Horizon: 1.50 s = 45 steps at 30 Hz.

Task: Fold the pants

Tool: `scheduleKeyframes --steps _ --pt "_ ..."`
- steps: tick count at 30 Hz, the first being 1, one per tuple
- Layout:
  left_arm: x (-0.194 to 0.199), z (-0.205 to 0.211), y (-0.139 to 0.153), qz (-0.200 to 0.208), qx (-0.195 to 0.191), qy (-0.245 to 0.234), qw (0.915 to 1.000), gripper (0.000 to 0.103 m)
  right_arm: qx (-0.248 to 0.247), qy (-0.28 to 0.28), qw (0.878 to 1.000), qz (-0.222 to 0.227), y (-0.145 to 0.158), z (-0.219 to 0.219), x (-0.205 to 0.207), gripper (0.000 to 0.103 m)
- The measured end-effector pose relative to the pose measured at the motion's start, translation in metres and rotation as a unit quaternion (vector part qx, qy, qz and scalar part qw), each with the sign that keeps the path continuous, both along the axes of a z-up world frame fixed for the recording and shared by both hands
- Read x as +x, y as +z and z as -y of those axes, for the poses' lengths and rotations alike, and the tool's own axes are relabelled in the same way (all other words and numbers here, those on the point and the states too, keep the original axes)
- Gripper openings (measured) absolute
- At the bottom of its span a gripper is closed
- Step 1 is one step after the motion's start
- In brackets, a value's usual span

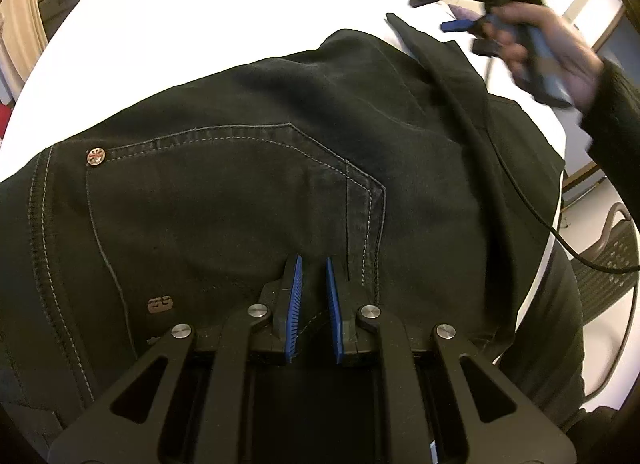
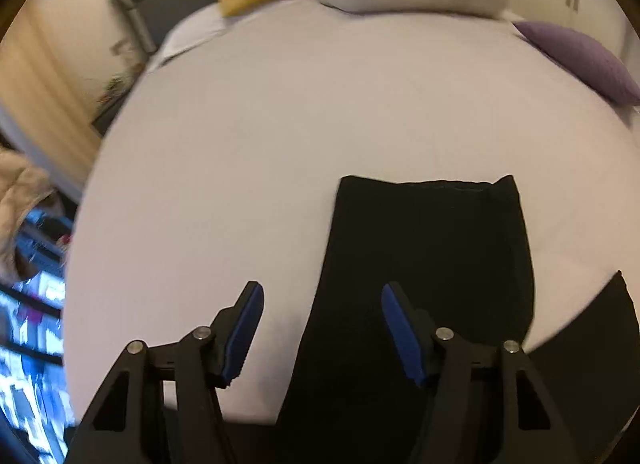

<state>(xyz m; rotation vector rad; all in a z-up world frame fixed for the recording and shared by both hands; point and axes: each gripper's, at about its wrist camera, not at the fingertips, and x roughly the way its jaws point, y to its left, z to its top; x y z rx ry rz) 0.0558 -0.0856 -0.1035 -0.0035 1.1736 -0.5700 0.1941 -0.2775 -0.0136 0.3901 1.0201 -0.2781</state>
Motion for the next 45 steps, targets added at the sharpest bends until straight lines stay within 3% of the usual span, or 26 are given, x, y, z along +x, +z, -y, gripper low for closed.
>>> scheduleKeyframes --steps 3,8,10,13,14,17,22,26,28,32,35,38,41,42,43,44,45 --pt "0.0 -0.005 0.0 -0.004 -0.007 0.002 1.0 0.012 0.012 -0.041 0.999 -0.031 -0.02 0.016 0.026 0.066" --pt "0.0 -0.006 0.001 -0.008 -0.007 -0.001 0.9999 0.012 -0.003 -0.048 0.996 -0.075 -0.05 0.024 0.05 0.066" --pt "0.001 -0.005 0.001 -0.009 -0.006 -0.001 0.9999 0.012 -0.037 -0.039 0.995 -0.08 -0.054 0.02 0.056 0.066" --pt "0.004 -0.001 0.0 -0.01 -0.006 -0.001 0.9999 0.012 -0.045 -0.038 0.995 -0.077 -0.054 0.02 0.059 0.063" --pt "0.004 0.0 -0.001 -0.011 -0.006 -0.001 0.9999 0.012 -0.048 -0.036 0.995 -0.077 -0.054 0.02 0.059 0.054" --pt "0.003 0.0 0.0 -0.008 -0.001 -0.003 1.0 0.012 -0.048 -0.023 0.996 -0.073 -0.049 0.025 0.057 0.007" --pt "0.0 0.008 0.0 0.0 0.014 -0.009 0.9999 0.012 0.021 -0.062 0.998 -0.006 -0.021 0.063 0.018 0.005" --pt "-0.002 0.016 0.002 0.007 0.026 -0.016 0.9995 0.012 0.066 -0.106 0.989 0.084 0.019 0.101 -0.057 0.005" --pt "-0.003 0.019 0.002 0.009 0.031 -0.02 0.9993 0.012 0.09 -0.133 0.979 0.122 0.03 0.122 -0.103 0.005" --pt "-0.002 0.023 0.003 0.005 0.031 -0.02 0.9993 0.012 0.151 -0.209 0.945 0.201 0.044 0.171 -0.203 0.005" --pt "-0.001 0.026 0.005 0.003 0.033 -0.02 0.9993 0.012 0.178 -0.271 0.917 0.231 0.03 0.203 -0.27 0.005" --pt "0.0 0.028 0.004 0.003 0.036 -0.018 0.9992 0.012 0.226 -0.324 0.891 0.222 -0.004 0.226 -0.3 0.006" --pt "0.0 0.031 0.003 0.005 0.042 -0.017 0.9989 0.012 0.283 -0.361 0.864 0.208 -0.044 0.238 -0.319 0.017" --pt "-0.001 0.033 0.002 0.005 0.044 -0.017 0.9989 0.012 0.299 -0.369 0.855 0.208 -0.051 0.239 -0.318 0.031" --pt "-0.001 0.035 0.002 0.005 0.046 -0.016 0.9988 0.012 0.331 -0.371 0.836 0.23 -0.06 0.24 -0.323 0.037" --pt "-0.002 0.036 0.001 0.006 0.048 -0.014 0.9987 0.012 0.348 -0.368 0.824 0.252 -0.063 0.235 -0.325 0.049" --pt "-0.003 0.037 0.002 0.007 0.049 -0.013 0.9987 0.012 0.355 -0.365 0.818 0.268 -0.063 0.235 -0.326 0.058"
